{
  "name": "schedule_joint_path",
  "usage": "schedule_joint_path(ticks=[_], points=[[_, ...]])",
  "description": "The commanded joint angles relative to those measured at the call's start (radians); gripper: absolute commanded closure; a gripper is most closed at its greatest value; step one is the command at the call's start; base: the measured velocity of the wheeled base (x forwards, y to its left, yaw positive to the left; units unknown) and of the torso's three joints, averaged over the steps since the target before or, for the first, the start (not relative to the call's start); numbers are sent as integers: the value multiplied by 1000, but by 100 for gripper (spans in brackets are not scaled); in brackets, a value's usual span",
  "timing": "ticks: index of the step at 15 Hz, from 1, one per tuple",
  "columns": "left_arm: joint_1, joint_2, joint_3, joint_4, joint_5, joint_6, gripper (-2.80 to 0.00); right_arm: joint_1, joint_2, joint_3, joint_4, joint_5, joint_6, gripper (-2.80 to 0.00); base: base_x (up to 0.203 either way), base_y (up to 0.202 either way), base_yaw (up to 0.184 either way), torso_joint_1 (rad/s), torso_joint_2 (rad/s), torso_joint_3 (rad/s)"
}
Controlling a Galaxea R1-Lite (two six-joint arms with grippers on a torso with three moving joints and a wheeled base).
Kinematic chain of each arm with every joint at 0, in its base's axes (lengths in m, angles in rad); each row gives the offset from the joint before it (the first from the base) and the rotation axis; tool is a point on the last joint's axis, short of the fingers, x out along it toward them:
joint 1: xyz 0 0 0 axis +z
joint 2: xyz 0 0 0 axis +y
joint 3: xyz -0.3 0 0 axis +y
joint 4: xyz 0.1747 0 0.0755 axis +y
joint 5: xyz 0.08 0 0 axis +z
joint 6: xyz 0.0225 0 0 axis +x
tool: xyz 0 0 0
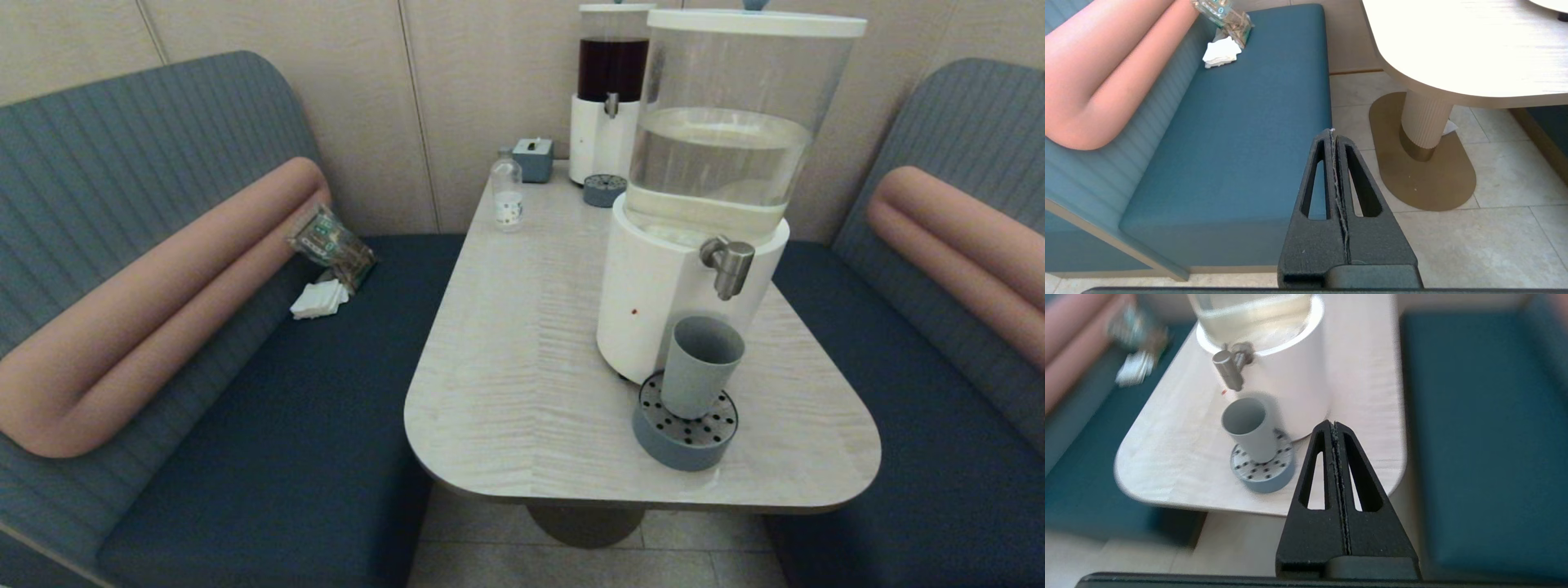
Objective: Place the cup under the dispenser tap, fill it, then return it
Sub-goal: Turn on the faucet
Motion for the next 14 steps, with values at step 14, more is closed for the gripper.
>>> schedule_joint_path(ticks=[14], points=[[0,2,0,0,0,1,0,230,744,-469,138,60,-5,0,0,0,0,0,0,0]])
